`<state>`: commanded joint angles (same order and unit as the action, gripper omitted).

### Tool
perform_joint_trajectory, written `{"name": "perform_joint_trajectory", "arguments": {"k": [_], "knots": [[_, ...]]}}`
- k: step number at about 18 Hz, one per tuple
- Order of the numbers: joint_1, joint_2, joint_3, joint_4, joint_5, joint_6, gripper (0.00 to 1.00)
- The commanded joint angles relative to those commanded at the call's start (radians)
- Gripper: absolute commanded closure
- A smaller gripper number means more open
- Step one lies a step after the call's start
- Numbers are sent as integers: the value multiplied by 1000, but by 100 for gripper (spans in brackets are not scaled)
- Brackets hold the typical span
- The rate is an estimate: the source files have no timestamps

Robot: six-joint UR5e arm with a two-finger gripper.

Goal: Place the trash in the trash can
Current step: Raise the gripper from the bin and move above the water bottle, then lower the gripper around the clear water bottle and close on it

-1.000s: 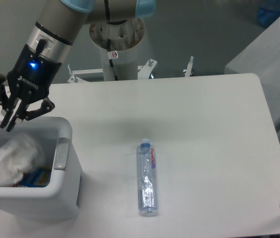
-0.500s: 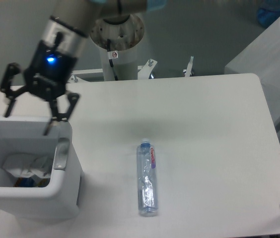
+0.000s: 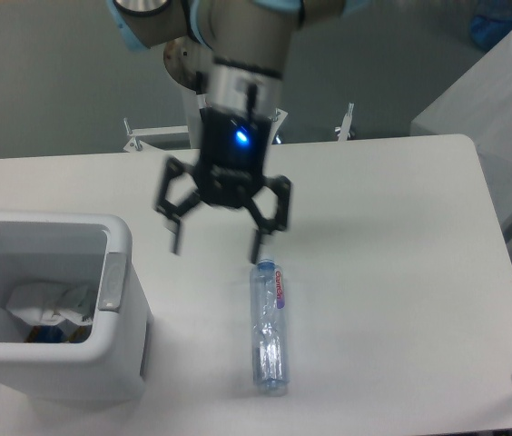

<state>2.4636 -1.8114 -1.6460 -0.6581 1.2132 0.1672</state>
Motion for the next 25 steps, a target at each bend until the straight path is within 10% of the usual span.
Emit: {"name": "perform_joint_trajectory", "arguments": {"k": [25], "knots": [[-81, -402, 109, 0, 246, 71, 0]]}}
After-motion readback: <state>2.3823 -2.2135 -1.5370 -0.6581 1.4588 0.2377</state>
